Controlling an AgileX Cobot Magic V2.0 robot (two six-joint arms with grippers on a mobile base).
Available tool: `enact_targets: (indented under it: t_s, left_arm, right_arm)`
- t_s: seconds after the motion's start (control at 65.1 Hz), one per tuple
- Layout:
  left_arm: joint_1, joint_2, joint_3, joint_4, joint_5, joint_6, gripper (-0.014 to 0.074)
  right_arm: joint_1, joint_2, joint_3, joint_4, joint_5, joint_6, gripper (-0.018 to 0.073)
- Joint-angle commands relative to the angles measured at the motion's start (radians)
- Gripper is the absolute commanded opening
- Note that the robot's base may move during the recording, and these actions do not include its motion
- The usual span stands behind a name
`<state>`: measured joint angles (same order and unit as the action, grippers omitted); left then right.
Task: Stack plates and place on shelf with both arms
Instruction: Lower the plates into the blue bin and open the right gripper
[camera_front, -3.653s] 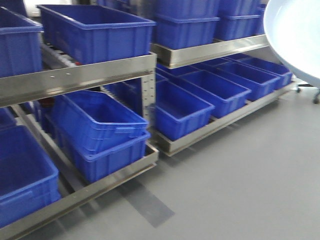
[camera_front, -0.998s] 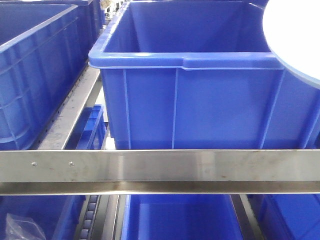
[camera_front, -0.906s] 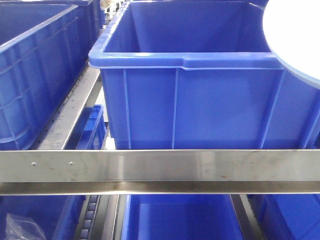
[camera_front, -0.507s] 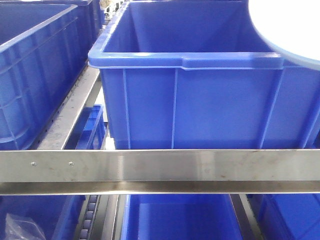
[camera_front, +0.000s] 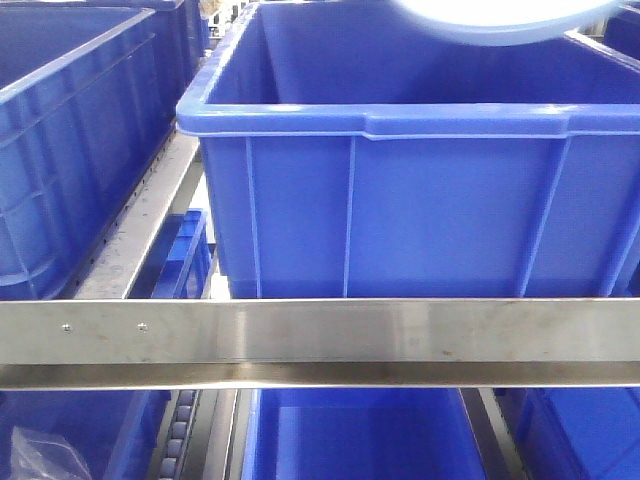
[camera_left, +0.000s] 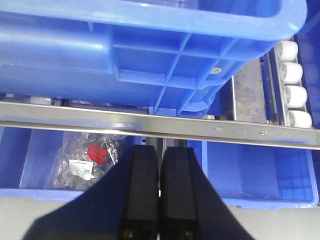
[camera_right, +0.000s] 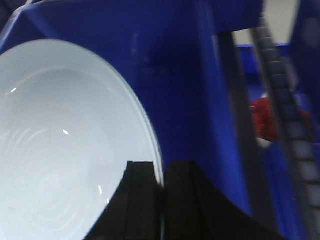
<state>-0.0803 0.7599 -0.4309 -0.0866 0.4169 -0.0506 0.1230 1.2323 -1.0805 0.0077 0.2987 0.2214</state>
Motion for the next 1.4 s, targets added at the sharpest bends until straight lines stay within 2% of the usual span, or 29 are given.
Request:
enact_targets:
  t_s: [0.0, 0.107, 0.169, 0.246, 0.322, 0.368, 0.43, 0.537, 0.675, 0.798, 0.875, 0.936, 1.151, 1.382]
  left_arm:
    - [-0.006, -0.001, -0.029, -0.005, -0.072, -0.006, 0.0085]
    - [-0.006, -0.001, -0.029, -0.005, -0.072, -0.006, 0.0085]
    - [-0.006, -0.001, -0.029, -0.005, -0.072, -0.006, 0.0085]
    - [-0.006, -0.001, -0.029, -0.005, -0.072, -0.006, 0.0085]
    - [-0.006, -0.001, -0.029, -0.005, -0.072, -0.006, 0.0085]
    - [-0.006, -0.001, -0.029, -0.005, -0.072, -0.006, 0.0085]
    - [-0.006, -0.001, -0.029, -0.005, -0.072, -0.006, 0.0085]
    - [-0.006, -0.001, -0.029, -0.005, -0.072, -0.006, 0.0085]
    - [-0.006, -0.001, -0.029, -0.005, -0.072, -0.006, 0.0085]
    - [-0.006, -0.001, -0.029, -0.005, -0.072, -0.006, 0.0085]
    - [-0.006, -0.001, -0.029, -0.005, -0.072, -0.006, 0.0085]
    - [-0.006, -0.001, -0.029, -0.005, -0.072, -0.006, 0.0085]
    - [-0.006, -0.001, -0.029, -0.005, -0.072, -0.006, 0.0085]
    - [-0.006, -0.001, -0.029, -0.005, -0.072, -0.006, 0.0085]
  right_arm:
    - [0.046, 0.091, -0.113, 0.009, -0.107, -0.003, 0.0029]
    - [0.07, 0.194, -0.186, 0.008, -0.104, -0.003, 0.0036]
    - [0.077, 0.241, -0.225, 0.007, -0.098, -0.004, 0.0079]
    - [0.078, 0.284, -0.259, 0.007, -0.094, -0.004, 0.0223]
    - [0.078, 0.307, -0.268, 0.007, -0.112, -0.004, 0.0416]
    - [0.078, 0.31, -0.268, 0.007, -0.124, -0.004, 0.0491]
    - [0.078, 0.308, -0.268, 0.002, -0.121, -0.004, 0.0524]
    - [0.077, 0.271, -0.254, -0.036, -0.083, -0.004, 0.0504]
    - [0.072, 0.152, -0.15, -0.092, -0.076, -0.004, 0.0398]
    - [0.046, -0.019, 0.038, -0.114, -0.13, -0.004, 0.0187]
    - [0.019, -0.143, 0.18, -0.114, -0.19, -0.003, 0.0005]
    - [-0.006, -0.248, 0.296, -0.113, -0.238, -0.003, 0.0041]
    - [-0.076, -0.581, 0.671, -0.113, -0.408, -0.003, 0.0024]
    - [-0.097, -0.749, 0.896, -0.113, -0.549, -0.003, 0.0024]
